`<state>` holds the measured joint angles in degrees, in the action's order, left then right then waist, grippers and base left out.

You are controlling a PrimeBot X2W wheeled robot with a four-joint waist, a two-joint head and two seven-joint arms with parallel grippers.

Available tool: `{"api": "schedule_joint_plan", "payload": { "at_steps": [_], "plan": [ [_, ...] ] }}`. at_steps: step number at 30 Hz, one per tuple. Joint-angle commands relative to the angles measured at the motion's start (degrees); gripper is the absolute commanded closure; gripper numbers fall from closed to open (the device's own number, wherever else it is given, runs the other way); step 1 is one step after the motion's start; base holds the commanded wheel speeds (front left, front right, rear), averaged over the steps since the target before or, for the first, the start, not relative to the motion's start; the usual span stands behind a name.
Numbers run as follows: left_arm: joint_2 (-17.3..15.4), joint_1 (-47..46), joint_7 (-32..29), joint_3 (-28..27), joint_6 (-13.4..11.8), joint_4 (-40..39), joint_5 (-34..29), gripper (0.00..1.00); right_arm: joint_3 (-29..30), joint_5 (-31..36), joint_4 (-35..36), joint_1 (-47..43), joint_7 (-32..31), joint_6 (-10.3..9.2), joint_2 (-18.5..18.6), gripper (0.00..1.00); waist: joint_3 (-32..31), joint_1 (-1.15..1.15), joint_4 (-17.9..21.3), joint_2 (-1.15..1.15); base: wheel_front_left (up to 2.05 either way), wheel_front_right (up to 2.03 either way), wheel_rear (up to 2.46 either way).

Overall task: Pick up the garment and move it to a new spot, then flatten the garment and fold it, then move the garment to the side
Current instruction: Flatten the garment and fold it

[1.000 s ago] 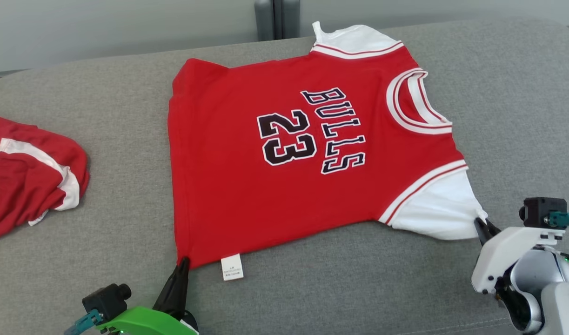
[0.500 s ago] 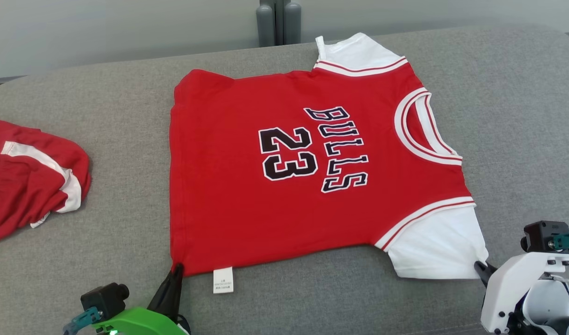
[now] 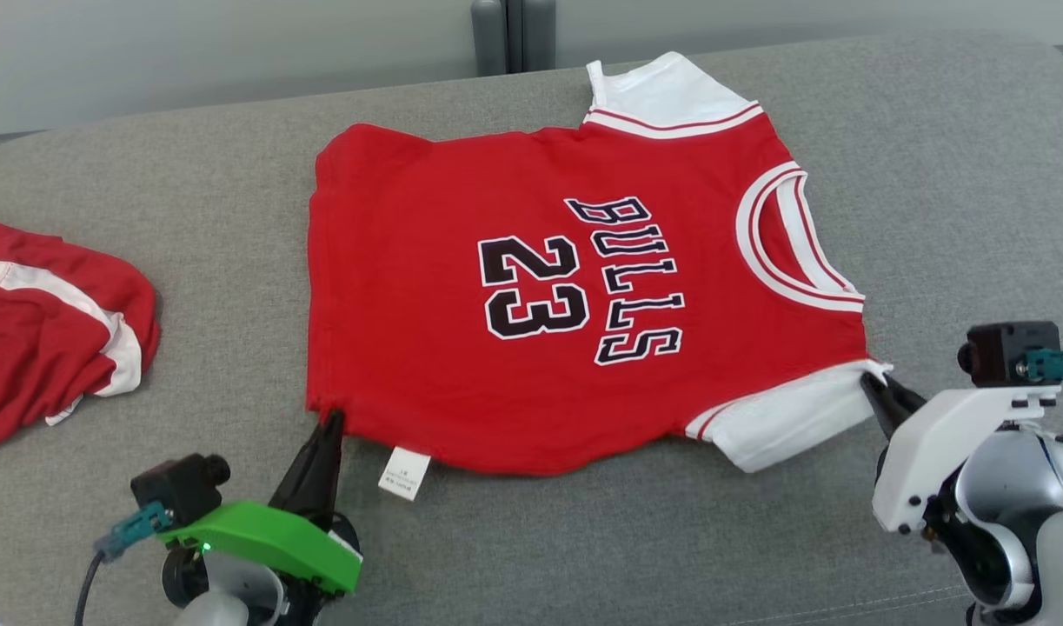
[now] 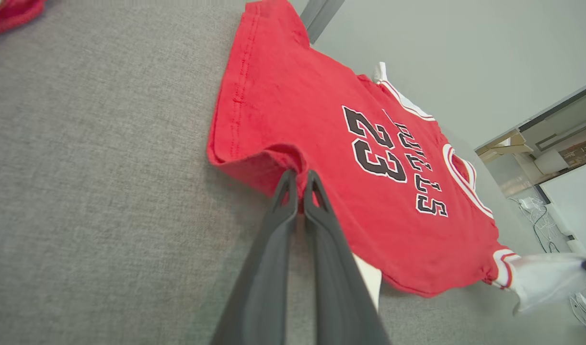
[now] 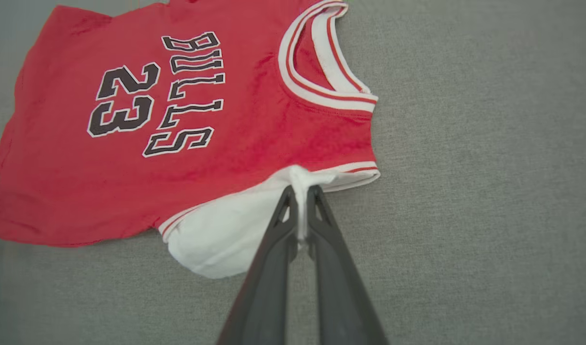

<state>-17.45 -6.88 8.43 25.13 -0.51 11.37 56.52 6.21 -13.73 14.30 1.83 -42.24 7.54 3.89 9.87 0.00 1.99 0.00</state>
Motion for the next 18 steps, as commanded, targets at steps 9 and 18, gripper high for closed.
{"api": "schedule_joint_plan", "payload": {
  "at_steps": [9, 18],
  "plan": [
    [1.57, -10.45, -3.67, 0.12, -3.08, 5.58, -0.97, 1.0, -3.36, -0.26, -9.09, 13.84, 6.36, -0.1, 3.82, 1.0, 1.54, 0.0, 0.19, 0.0, 0.0, 0.0, 0.0],
    [3.86, -19.88, -1.44, 0.19, -3.31, 17.72, -3.0, 1.0, -6.6, 0.45, -21.91, 24.1, 15.67, -0.1, 5.39, 1.0, 4.87, 0.0, -0.29, 0.0, 0.0, 0.0, 0.0]
  ]
}}
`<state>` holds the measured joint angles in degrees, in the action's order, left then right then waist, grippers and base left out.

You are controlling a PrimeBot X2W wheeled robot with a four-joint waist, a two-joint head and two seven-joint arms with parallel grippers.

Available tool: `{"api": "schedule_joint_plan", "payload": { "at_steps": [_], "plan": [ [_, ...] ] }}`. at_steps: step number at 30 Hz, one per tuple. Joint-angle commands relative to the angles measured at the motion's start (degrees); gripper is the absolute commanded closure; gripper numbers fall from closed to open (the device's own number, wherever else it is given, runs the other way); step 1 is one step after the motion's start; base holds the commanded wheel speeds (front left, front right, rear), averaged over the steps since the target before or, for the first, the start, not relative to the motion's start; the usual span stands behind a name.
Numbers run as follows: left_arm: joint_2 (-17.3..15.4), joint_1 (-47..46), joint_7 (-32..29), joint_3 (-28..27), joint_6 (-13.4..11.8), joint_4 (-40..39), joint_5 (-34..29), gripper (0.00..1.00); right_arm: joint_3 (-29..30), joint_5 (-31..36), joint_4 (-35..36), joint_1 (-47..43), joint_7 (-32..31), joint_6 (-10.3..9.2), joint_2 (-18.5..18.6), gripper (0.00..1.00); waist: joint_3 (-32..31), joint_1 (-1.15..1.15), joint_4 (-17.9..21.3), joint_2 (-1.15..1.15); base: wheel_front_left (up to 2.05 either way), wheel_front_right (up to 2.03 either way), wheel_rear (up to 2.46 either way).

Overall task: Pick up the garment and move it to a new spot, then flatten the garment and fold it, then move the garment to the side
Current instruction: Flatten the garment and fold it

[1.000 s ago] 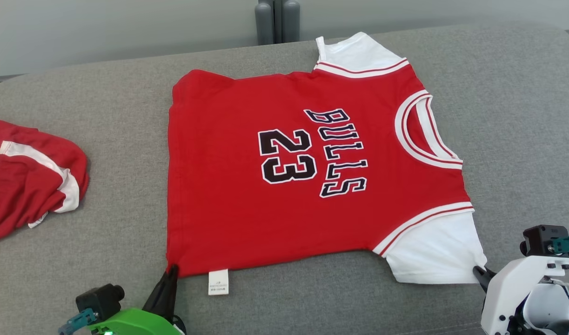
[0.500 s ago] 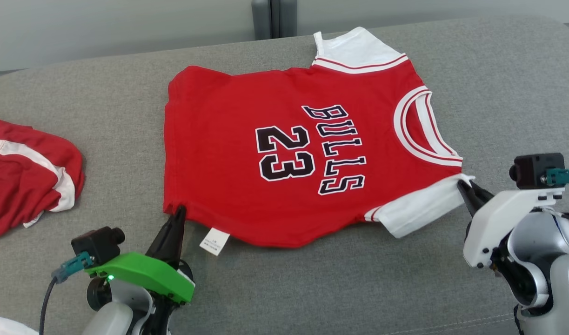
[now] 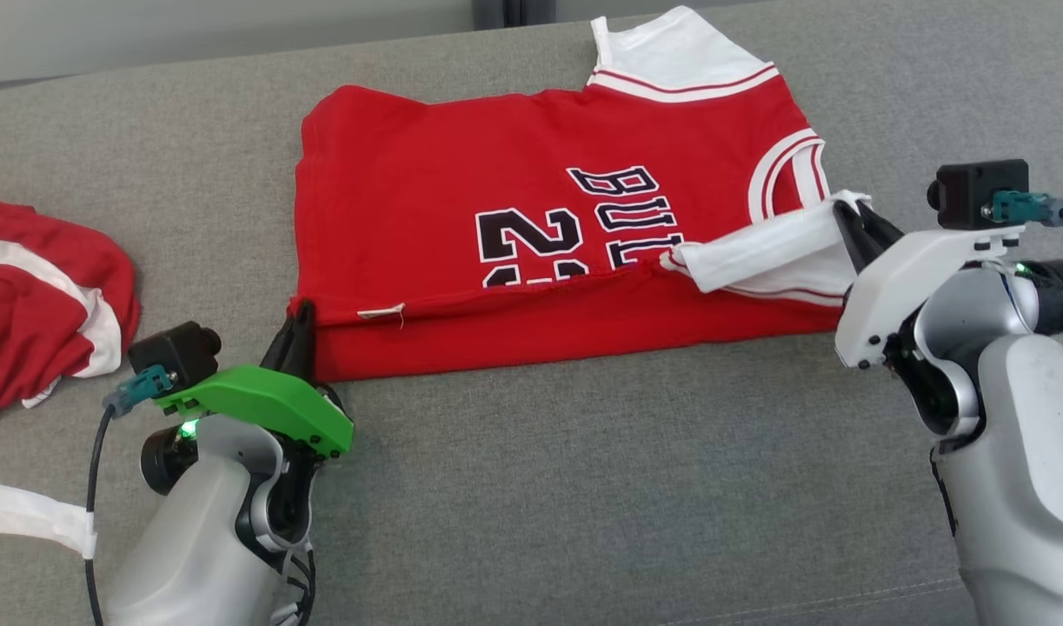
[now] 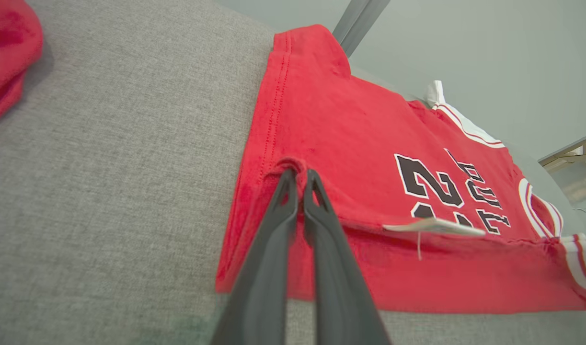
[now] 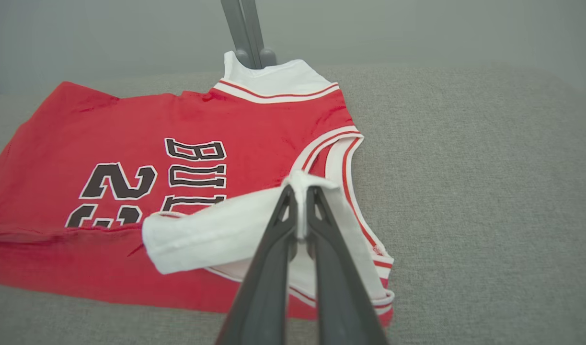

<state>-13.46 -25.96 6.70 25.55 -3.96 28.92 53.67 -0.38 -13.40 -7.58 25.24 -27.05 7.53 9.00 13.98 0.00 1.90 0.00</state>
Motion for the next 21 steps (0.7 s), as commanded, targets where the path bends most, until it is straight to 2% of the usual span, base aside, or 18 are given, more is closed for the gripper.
{"api": "schedule_joint_plan", "payload": {
  "at_steps": [1, 6, 12, 13, 14, 15, 21],
  "plan": [
    [0.12, -1.76, 0.66, -0.15, 0.3, 1.3, -0.5, 1.0, -0.35, 0.4, -1.2, 1.75, 1.85, -0.08, 0.5, 1.0, 1.17, 0.0, -0.29, 0.0, 0.0, 0.0, 0.0],
    [1.09, -4.62, 2.68, -0.17, 1.19, 5.41, -1.07, 1.0, -1.65, 0.82, -5.37, 5.7, 7.6, -0.09, 0.71, 1.0, 2.44, 0.0, -0.82, 0.0, 0.0, 0.0, 0.0],
    [2.31, -7.1, 4.01, 0.3, 3.34, 9.11, -1.13, 1.0, -1.83, 1.57, -9.98, 7.85, 10.89, -0.08, 0.53, 1.0, 2.83, 0.0, -1.65, 0.0, 0.0, 0.0, 0.0],
    [2.49, -7.37, 4.04, 0.39, 3.53, 9.63, -1.15, 1.0, -2.14, 1.58, -10.38, 8.14, 11.59, -0.08, 0.5, 0.83, 2.82, 0.0, -1.72, 0.0, 0.0, 0.0, 0.0],
    [2.61, -7.67, 4.19, 0.45, 3.71, 10.2, -1.2, 0.69, -2.55, 1.36, -10.83, 8.5, 12.36, -0.08, 0.42, 0.0, 2.77, 0.0, -1.77, 0.0, 0.0, 0.0, 0.0],
    [2.66, -7.92, 4.46, 0.52, 3.91, 10.68, -1.28, 0.0, -2.72, 1.21, -11.17, 8.79, 13.3, -0.08, 0.37, 0.0, 2.73, 0.0, -1.78, 0.0, 0.0, 0.0, 0.0],
    [2.55, -7.29, 6.17, 1.06, 3.81, 12.93, -2.67, 0.0, -4.66, -0.17, -12.52, 9.09, 18.26, -0.08, 1.01, 0.0, 1.76, 0.0, -1.64, 0.0, 0.0, 0.0, 0.0]
  ]
}}
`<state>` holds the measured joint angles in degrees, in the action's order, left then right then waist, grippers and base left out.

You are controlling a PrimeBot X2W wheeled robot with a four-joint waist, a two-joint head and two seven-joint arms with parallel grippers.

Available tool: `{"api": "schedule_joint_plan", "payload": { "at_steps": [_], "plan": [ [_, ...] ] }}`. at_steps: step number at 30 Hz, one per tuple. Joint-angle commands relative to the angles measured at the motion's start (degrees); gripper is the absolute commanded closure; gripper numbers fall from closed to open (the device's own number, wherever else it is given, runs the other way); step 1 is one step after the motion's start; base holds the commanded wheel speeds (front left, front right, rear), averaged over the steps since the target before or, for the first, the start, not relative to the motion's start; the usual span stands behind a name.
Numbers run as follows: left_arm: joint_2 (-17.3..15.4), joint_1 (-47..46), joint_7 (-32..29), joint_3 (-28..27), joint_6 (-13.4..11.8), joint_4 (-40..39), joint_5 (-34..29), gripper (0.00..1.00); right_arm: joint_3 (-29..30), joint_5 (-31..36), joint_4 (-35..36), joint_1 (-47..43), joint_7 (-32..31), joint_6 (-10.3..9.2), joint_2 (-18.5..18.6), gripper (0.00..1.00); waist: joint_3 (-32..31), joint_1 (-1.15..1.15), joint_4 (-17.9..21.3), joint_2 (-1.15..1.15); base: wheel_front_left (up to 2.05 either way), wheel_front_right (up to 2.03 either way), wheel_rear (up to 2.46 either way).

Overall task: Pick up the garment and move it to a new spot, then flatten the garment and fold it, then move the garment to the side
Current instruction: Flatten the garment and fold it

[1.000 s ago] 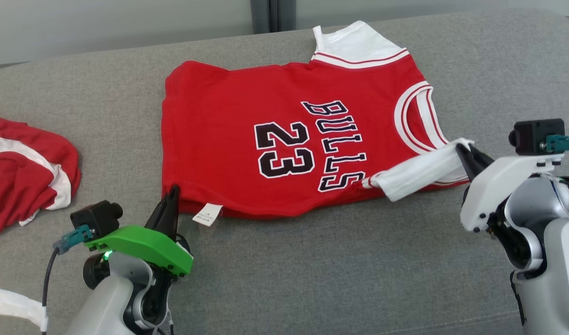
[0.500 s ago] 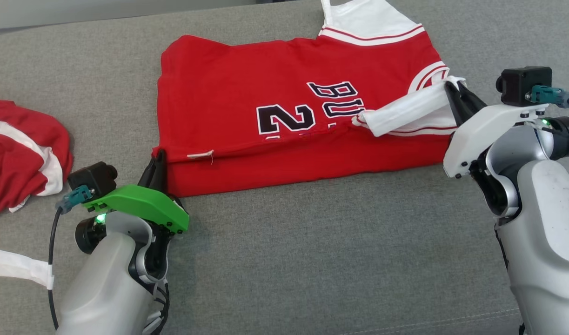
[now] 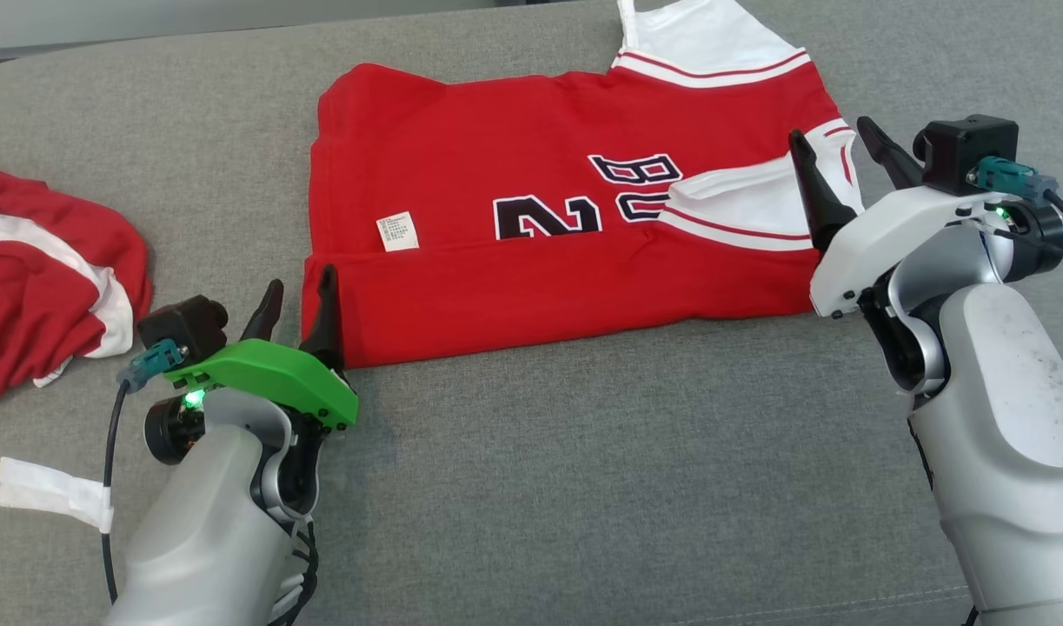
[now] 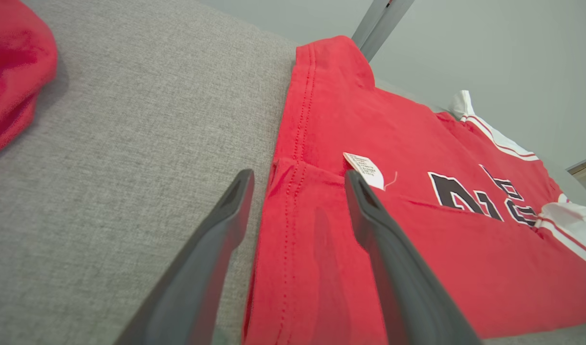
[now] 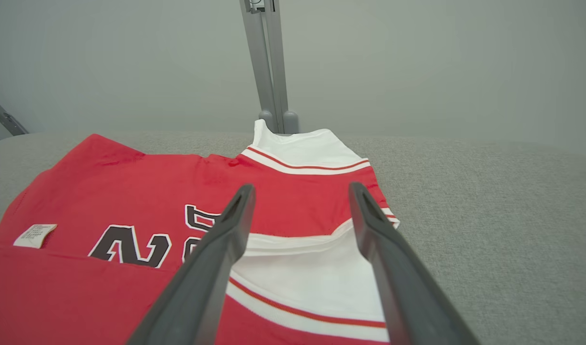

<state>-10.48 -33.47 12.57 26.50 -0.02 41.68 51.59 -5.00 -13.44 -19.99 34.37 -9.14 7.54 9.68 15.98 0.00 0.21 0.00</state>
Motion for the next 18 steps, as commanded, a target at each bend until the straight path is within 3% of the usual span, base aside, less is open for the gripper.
{"api": "schedule_joint_plan", "payload": {
  "at_steps": [1, 11, 18],
  "plan": [
    [-0.53, 0.89, 0.64, 0.15, -0.35, 0.25, -0.79, 0.0, 0.05, -0.47, -0.13, -0.68, 0.38, -0.1, 0.57, 0.0, -0.51, 0.0, 0.07, 0.0, 0.0, 0.0, 0.0],
    [-0.4, 6.0, 1.25, 3.5, -4.76, -0.04, -5.16, 0.0, 9.83, 4.72, 2.39, -10.28, -11.61, -0.1, 0.97, 0.0, -1.33, 0.0, -0.07, 0.0, 0.0, 0.0, 0.0],
    [-0.51, 3.81, 0.45, 5.49, -5.46, 2.3, -7.33, 0.0, 12.97, 9.03, 0.3, -8.73, -12.55, -0.1, -1.63, 0.0, 1.42, 0.0, -0.05, 0.0, 0.0, 0.0, 0.0]
  ]
}}
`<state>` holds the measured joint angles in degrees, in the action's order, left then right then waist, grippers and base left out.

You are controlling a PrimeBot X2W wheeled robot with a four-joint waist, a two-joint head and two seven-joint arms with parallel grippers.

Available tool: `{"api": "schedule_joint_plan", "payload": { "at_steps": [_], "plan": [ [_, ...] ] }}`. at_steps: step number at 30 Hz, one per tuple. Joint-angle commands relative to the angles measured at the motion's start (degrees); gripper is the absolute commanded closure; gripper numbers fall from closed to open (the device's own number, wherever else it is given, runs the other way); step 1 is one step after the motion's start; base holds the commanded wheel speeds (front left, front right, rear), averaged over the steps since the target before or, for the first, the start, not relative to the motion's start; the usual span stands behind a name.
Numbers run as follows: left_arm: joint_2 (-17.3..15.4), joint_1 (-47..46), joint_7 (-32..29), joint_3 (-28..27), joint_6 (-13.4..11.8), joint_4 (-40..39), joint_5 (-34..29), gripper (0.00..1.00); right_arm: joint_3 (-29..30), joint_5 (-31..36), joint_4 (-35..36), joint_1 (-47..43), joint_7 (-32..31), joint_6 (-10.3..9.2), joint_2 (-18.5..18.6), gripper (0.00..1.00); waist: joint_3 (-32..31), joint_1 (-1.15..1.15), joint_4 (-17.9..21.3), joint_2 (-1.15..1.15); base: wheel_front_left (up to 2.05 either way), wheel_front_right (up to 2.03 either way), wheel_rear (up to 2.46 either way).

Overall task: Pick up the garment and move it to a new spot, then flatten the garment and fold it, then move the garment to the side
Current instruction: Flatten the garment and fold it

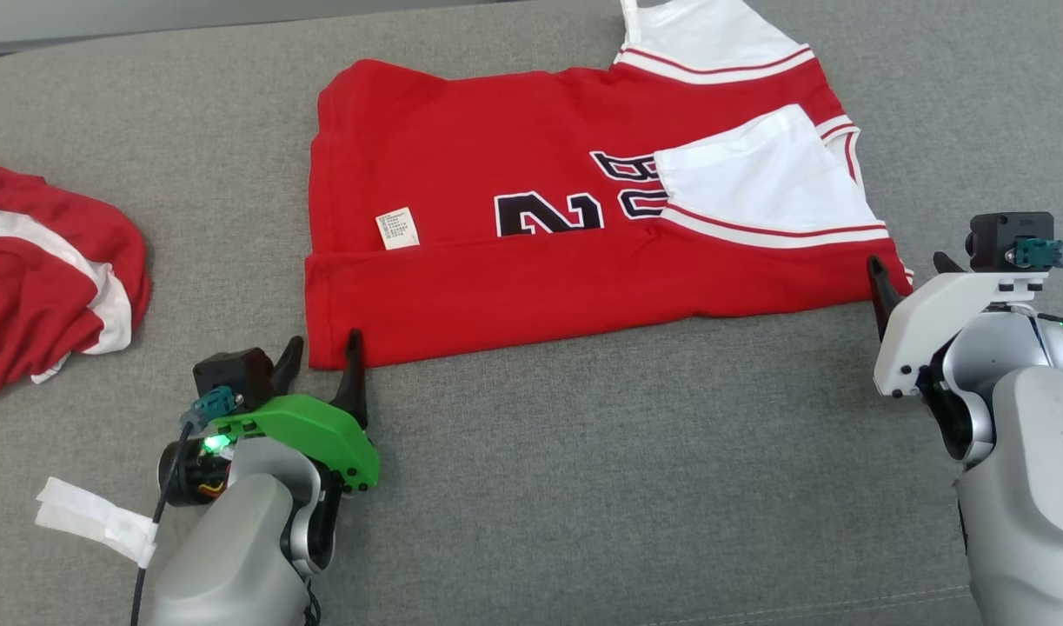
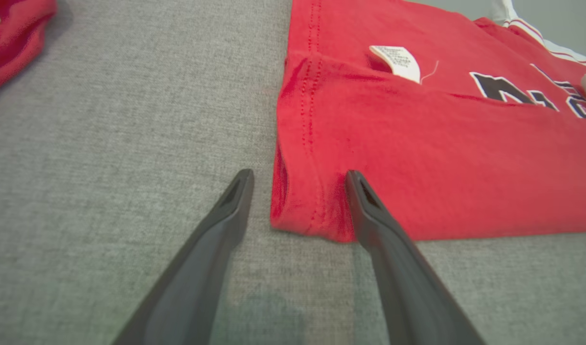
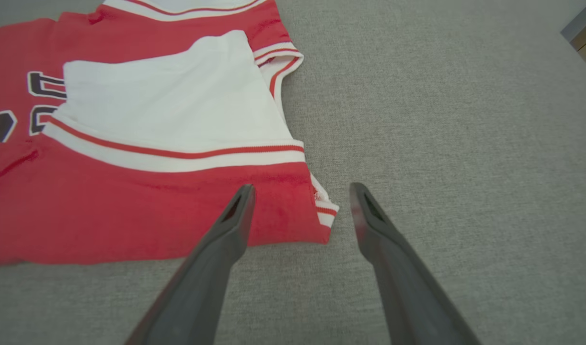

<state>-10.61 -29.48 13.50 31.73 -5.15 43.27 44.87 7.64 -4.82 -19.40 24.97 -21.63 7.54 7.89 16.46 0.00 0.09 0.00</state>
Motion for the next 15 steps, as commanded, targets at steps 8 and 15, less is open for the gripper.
{"api": "schedule_joint_plan", "payload": {
  "at_steps": [8, 15],
  "plan": [
    [0.45, -2.16, -2.99, 2.1, 0.39, 4.76, -1.23, 0.0, 1.5, 4.26, -8.57, 4.13, -0.1, -0.1, -1.74, 0.0, 3.63, 0.0, 0.26, 0.0, 0.0, 0.0, 0.0],
    [3.5, 0.31, -9.76, 2.71, 2.54, 8.6, 2.45, 1.0, 1.99, 3.29, -13.5, 4.76, -0.07, -0.1, -3.25, 1.0, 3.0, 0.0, 0.07, 0.0, 0.0, 0.0, 0.0]
  ]
}}
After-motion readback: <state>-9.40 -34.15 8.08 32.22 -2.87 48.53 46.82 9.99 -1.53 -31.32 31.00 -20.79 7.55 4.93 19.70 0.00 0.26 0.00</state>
